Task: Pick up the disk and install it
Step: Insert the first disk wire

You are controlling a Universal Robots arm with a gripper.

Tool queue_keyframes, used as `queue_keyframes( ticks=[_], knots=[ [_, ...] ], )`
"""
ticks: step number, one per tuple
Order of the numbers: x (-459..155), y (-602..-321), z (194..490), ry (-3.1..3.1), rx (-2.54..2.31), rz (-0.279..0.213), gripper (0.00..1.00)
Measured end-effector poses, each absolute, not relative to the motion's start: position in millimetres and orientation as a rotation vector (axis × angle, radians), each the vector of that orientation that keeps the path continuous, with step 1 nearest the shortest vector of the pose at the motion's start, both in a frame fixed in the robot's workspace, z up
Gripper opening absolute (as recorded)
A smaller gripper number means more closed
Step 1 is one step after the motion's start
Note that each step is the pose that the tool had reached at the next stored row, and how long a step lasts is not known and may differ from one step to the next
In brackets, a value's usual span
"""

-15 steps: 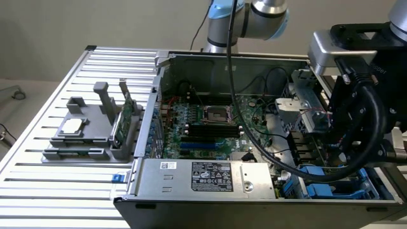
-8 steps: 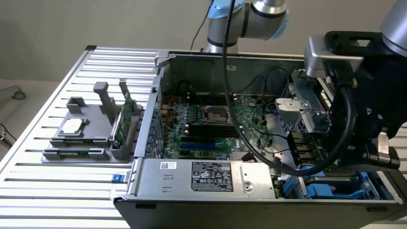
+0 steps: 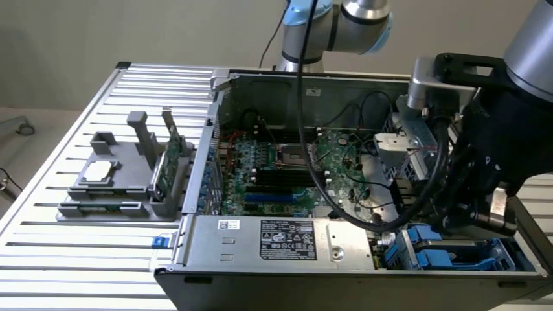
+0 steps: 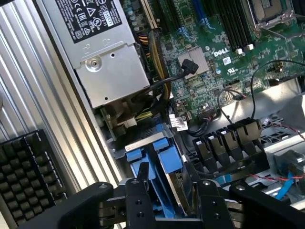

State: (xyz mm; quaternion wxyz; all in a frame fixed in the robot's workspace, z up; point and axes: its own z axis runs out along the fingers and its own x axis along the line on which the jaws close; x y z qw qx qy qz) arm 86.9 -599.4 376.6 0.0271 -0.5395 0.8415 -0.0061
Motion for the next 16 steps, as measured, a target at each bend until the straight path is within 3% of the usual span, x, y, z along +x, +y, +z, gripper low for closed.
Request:
queue_keyframes(
  ticks=[16],
  knots=[
    [86.9, -599.1, 376.1, 2.75, -1.402, -0.024, 0.42]
  ],
)
